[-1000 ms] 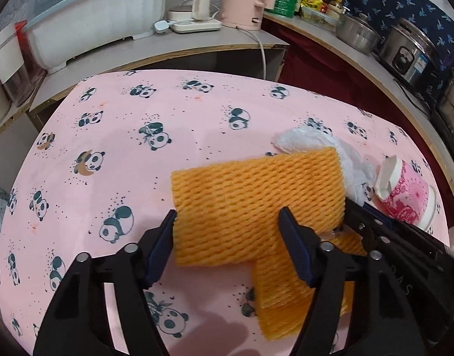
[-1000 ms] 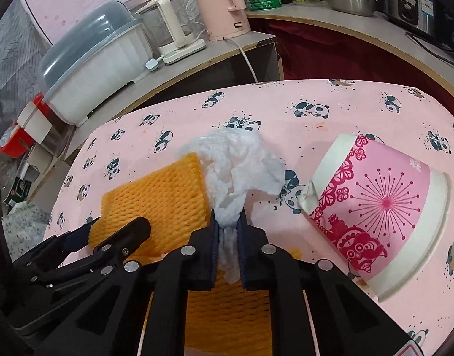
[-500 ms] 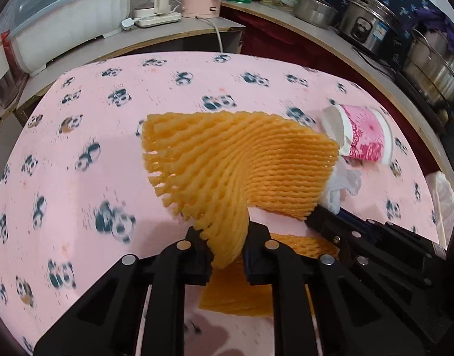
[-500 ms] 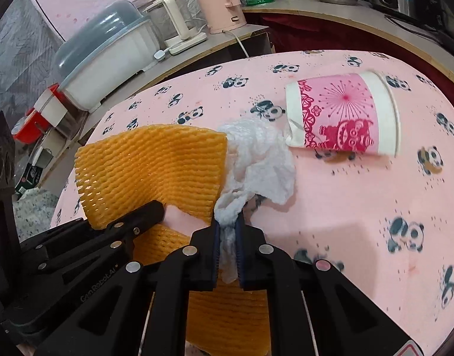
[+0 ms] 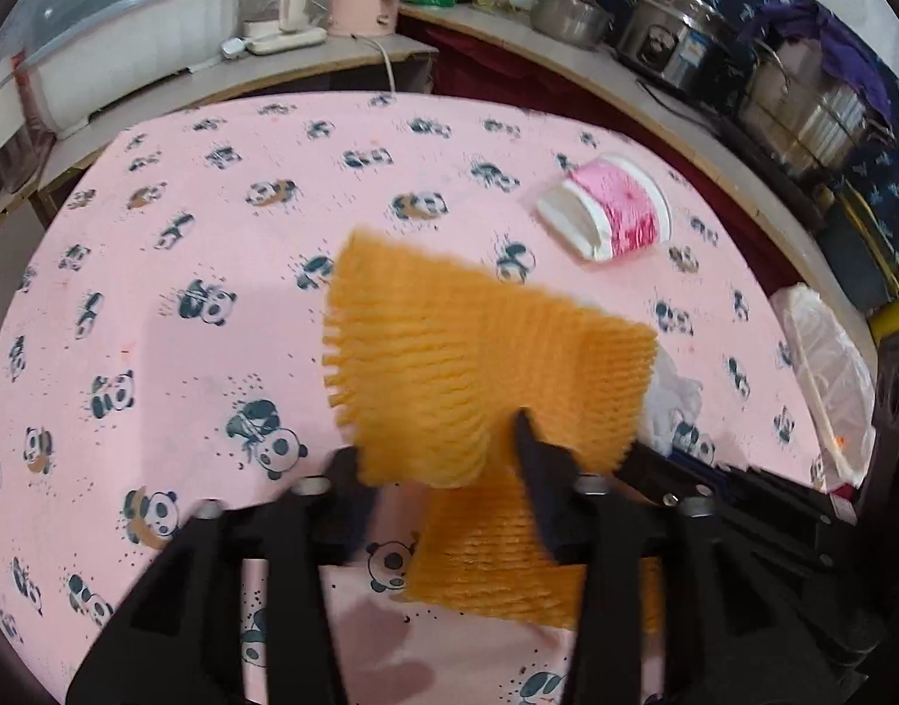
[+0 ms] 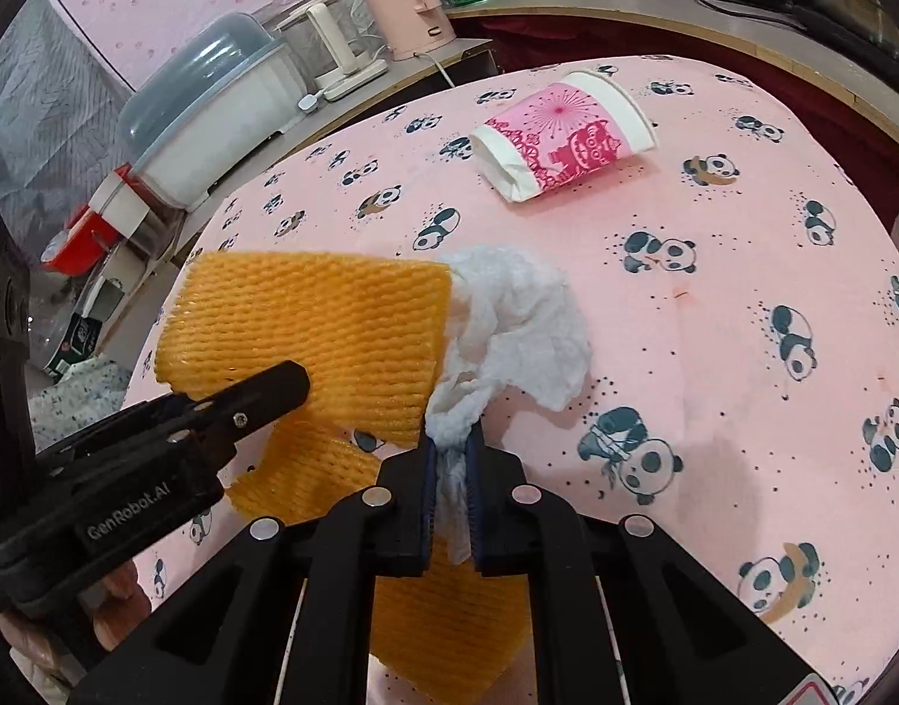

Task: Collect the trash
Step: 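Grasp the orange mesh sponge with the left tool while the right tool holds the tissue, then carry the sponge and tissue over the trash bin with both tools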

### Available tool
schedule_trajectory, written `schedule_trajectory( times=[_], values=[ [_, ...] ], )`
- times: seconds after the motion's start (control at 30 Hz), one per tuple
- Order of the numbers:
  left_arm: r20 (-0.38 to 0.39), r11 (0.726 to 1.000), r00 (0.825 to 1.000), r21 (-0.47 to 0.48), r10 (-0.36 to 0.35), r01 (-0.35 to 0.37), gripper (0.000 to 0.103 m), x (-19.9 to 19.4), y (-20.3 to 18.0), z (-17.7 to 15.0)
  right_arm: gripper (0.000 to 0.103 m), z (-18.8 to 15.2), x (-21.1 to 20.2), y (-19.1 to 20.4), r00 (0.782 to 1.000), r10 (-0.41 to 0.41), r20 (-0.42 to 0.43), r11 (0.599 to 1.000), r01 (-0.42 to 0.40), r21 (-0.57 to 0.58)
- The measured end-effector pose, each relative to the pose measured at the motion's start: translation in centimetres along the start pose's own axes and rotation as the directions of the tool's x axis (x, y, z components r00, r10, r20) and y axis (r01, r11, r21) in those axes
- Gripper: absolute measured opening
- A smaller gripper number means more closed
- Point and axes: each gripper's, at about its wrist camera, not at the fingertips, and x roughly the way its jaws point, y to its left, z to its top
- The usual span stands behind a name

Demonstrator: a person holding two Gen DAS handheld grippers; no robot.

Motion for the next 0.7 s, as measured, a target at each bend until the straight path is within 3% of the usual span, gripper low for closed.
schedule_trajectory(
  times=[0.03, 0.17, 0.3, 0.4, 0.47, 0.57, 0.7],
  values=[
    [0.013, 1.000, 1.000, -0.011, 0.005, -0.005, 0.060, -0.2, 0.0, 0.3, 0.008, 0.0, -0.4, -0.2, 1.000, -0.001, 0.008, 1.000, 0.001, 0.003],
    [0.016, 1.000, 1.000, -0.003, 0.011, -0.011, 0.066, 0.2, -0.8, 1.4, 0.008, 0.3, -1.6, -1.1, 0.999, -0.001, 0.040, 1.000, 0.000, 0.023],
    [-0.027, 1.000, 0.999, 0.011, 0.020, -0.020, 0.066, 2.2, -1.6, 1.8, 0.008, 0.5, -2.2, -2.0, 0.999, -0.004, 0.050, 0.999, 0.002, 0.041],
    [-0.066, 1.000, 0.998, 0.012, -0.001, 0.001, 0.043, 3.5, -2.1, 1.6, 0.009, 0.4, -2.3, -2.5, 0.999, -0.006, 0.049, 0.999, 0.004, 0.046],
    [-0.089, 0.999, 0.996, 0.022, -0.025, 0.027, 0.022, 3.9, -2.6, 1.4, 0.009, 0.3, -2.5, -2.9, 0.999, -0.008, 0.050, 0.999, 0.005, 0.052],
    [-0.076, 0.998, 0.997, 0.057, -0.033, 0.038, 0.010, 3.5, -3.7, 1.3, 0.009, 0.3, -2.8, -3.3, 0.998, -0.010, 0.059, 0.998, 0.007, 0.061],
    [-0.060, 0.995, 0.997, 0.075, -0.054, 0.058, 0.009, 2.4, -5.0, 1.5, 0.009, 0.4, -3.9, -3.6, 0.997, -0.006, 0.082, 0.998, 0.000, 0.066]
  ],
)
